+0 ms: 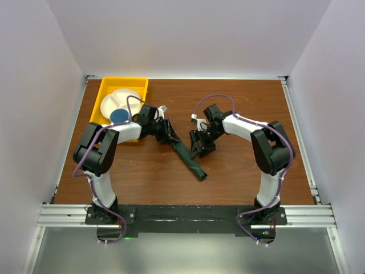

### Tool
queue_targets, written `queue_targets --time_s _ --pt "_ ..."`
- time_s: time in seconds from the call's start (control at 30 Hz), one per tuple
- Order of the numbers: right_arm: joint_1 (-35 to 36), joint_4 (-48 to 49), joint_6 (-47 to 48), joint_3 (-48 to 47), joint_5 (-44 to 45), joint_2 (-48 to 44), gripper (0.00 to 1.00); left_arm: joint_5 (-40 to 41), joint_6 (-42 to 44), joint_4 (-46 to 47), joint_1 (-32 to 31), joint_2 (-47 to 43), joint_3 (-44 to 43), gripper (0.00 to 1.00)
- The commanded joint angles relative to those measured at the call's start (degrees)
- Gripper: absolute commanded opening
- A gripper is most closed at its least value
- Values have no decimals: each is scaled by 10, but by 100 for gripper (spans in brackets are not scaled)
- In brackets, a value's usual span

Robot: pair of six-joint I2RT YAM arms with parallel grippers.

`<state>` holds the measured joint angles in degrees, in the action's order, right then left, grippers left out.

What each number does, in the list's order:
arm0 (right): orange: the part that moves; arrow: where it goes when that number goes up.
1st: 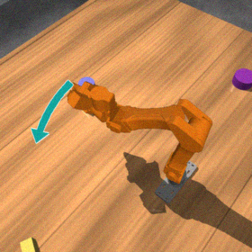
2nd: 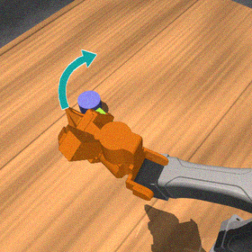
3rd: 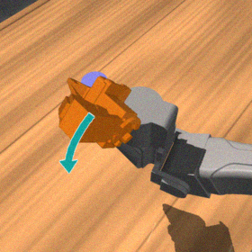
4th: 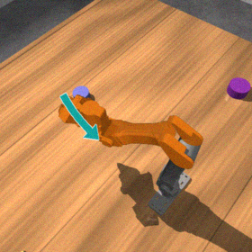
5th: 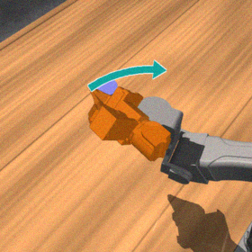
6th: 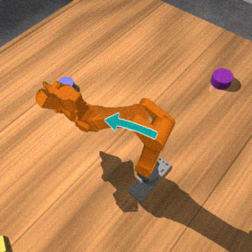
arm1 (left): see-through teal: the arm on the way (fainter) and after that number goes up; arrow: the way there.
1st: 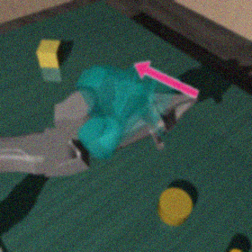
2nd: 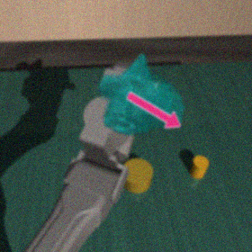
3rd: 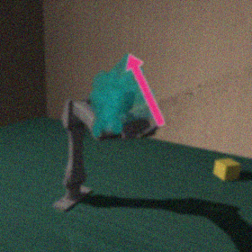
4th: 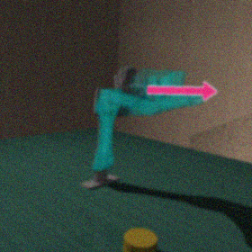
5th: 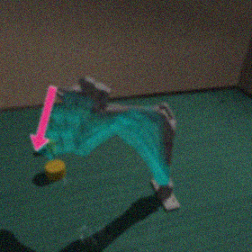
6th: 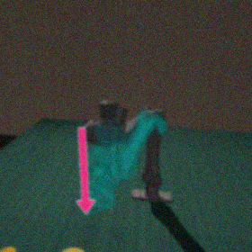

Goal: Fold the napkin, place the utensils inside, and roll it up
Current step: Roll the napkin with the utensil

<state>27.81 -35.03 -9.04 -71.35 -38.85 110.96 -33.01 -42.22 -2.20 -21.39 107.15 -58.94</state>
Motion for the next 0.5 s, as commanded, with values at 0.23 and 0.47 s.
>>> queue_targets --time_s 0.23,0.47 --pt "72 -63 -13 72 246 -95 60 30 26 -19 4 11 -15 33" --pt "85 -72 -29 82 339 -108 51 35 40 -55 4 7 -42 33"
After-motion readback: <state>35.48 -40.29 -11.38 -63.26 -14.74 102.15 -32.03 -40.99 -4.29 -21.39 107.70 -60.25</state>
